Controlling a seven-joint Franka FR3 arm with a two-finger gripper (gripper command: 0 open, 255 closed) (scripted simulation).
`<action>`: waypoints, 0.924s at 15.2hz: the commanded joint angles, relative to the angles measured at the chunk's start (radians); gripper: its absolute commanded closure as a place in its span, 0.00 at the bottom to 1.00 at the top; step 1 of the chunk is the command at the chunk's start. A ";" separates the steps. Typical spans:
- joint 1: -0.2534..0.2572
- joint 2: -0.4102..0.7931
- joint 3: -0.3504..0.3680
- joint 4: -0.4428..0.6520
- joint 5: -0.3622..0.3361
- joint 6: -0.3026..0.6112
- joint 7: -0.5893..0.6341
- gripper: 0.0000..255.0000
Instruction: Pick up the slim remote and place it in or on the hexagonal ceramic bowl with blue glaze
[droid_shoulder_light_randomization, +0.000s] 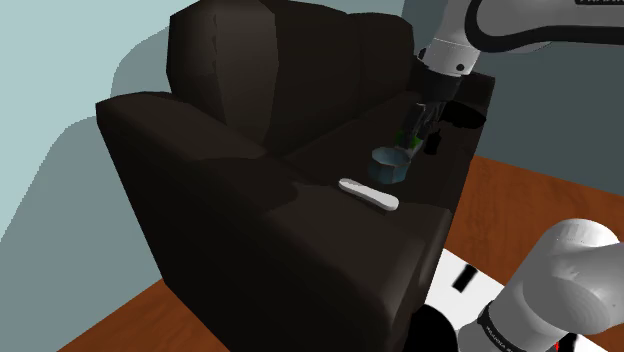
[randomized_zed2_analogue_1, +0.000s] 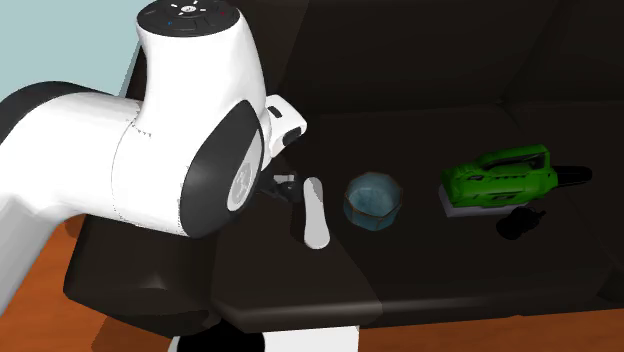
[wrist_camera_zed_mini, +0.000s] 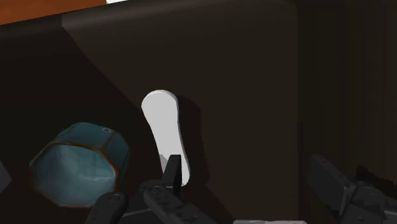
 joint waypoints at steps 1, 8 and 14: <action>0.000 0.000 0.000 0.000 0.000 0.000 0.000 0.00; -0.007 0.173 -0.039 -0.064 -0.036 0.200 -0.079 0.00; -0.014 0.362 -0.070 -0.068 -0.060 0.364 -0.142 0.00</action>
